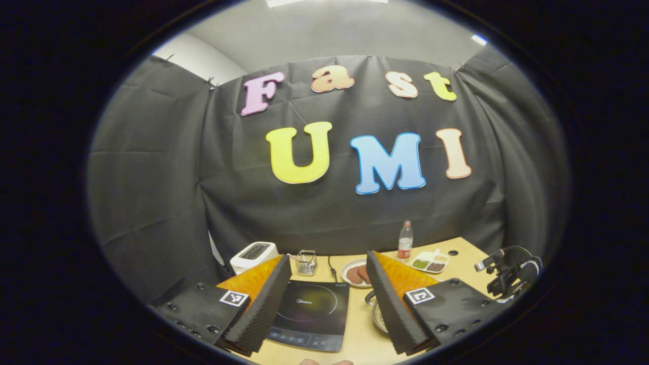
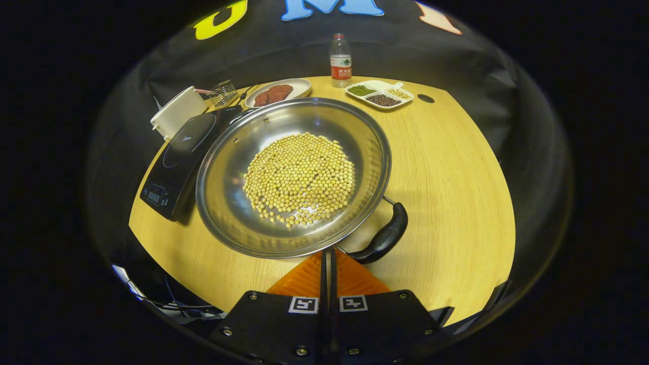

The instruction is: First push the handle of the pot to place it horizontally, then grasp the pot with both hands and set it on the induction cooktop.

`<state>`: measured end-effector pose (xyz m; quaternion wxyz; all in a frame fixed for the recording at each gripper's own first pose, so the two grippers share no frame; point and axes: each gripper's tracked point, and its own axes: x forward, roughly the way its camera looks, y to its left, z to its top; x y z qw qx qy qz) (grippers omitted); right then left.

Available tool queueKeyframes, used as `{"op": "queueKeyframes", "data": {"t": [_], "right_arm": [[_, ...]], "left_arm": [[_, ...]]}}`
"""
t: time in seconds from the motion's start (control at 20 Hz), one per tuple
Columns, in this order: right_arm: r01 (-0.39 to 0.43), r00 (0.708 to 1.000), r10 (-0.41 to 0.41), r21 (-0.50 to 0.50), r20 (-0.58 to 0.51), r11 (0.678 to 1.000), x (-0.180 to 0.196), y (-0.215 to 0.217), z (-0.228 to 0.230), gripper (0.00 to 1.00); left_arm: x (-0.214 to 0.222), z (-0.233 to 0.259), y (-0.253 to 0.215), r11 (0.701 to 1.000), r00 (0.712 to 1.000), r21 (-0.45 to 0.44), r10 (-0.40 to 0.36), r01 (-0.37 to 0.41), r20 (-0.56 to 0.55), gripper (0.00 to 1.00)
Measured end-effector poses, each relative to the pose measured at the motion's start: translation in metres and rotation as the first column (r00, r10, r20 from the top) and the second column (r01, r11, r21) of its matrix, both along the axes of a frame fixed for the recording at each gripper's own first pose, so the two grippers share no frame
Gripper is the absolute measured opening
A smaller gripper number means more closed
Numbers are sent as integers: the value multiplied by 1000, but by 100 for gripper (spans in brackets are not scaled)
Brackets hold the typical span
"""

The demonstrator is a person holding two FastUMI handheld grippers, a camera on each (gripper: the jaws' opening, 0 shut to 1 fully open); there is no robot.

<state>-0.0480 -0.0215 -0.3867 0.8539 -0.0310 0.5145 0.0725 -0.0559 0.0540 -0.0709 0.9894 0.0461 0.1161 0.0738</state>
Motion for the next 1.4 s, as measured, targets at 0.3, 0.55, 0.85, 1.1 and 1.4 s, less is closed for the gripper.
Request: {"op": "queueKeyframes", "data": {"t": [0.3, 0.55, 0.85, 1.1, 1.4], "right_arm": [[21, 1000, -21, -42, 13, 999, 20, -30, -1, 1], [3, 1000, -1, -59, 23, 998, 37, -48, -2, 1], [-16, 999, 19, -82, 37, 996, 62, -68, -6, 1], [-24, 999, 27, -89, 27, 996, 77, -76, -10, 0], [-40, 998, 44, -87, 50, 995, 102, -82, -10, 1]], "left_arm": [[1, 1, -8, 1000, 1000, 14, -12, 12, -5, 97], [-1, -1, -14, 1000, 1000, 6, -7, 7, -15, 100], [-1, 1, -25, 1000, 1000, -12, 15, -15, -11, 100], [0, -9, -41, 999, 999, -25, 23, -24, -25, 95], [8, -13, -63, 999, 999, -30, 23, -24, -27, 100]]}}
